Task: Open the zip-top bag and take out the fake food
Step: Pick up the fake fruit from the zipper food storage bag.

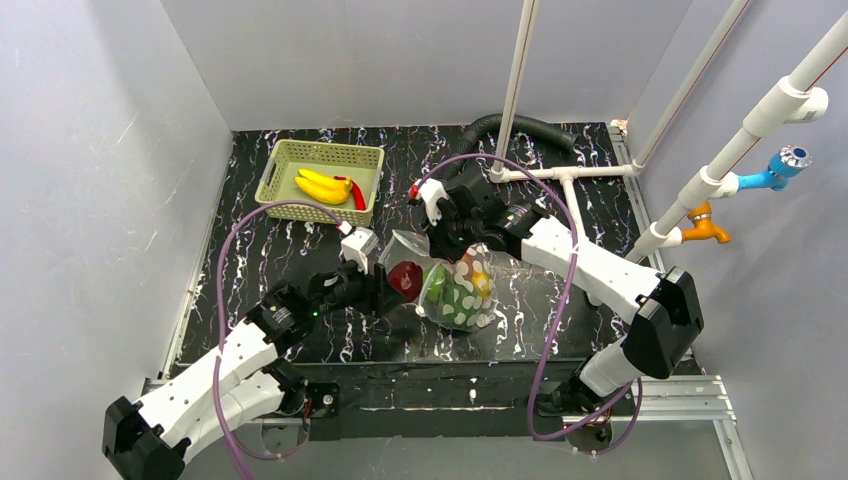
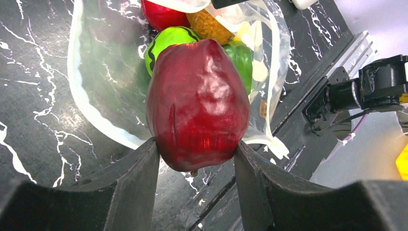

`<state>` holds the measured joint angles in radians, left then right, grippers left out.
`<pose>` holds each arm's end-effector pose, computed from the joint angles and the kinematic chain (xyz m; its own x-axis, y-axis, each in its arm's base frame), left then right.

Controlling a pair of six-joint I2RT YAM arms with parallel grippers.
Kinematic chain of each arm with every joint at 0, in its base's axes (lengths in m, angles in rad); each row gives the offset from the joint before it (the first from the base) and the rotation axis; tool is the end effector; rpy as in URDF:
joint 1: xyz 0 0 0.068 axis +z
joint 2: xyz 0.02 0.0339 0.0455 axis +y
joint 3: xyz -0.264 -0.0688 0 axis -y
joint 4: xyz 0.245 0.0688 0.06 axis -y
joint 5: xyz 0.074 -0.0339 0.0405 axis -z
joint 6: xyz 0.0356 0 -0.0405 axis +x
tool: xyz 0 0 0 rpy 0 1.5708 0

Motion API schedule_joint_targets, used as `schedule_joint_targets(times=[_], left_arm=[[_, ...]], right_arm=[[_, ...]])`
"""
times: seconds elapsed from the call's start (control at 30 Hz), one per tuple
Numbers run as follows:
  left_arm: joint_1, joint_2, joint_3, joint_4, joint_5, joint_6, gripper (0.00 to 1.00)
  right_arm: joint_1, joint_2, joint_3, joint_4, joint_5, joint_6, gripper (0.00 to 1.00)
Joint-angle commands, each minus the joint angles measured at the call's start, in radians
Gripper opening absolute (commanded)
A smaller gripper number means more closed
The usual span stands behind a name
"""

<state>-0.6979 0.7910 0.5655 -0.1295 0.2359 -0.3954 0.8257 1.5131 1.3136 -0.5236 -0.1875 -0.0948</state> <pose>0.1390 -0.1275 0.2672 -0.5511 -0.0266 -0.8340 0.6290 0.6436 -0.4361 0.2246 0.2533 0.3152 -0.3693 -0.5375 -0.7581 -0.8557 0.5149 0.0518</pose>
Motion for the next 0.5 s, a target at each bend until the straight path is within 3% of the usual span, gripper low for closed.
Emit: schedule_joint_targets(times=[0.0, 0.47], left_arm=[[0.023, -0.085, 0.019, -0.073, 0.017, 0.017, 0.05], [0.226, -0.138, 0.015, 0.112, 0.082, -0.188, 0.00]], right_arm=[[-0.014, -0.039, -0.001, 0.024, 0.025, -0.019, 0.01], [-0.026, -0.044, -0.018, 0.031, -0.037, -0.017, 0.01]])
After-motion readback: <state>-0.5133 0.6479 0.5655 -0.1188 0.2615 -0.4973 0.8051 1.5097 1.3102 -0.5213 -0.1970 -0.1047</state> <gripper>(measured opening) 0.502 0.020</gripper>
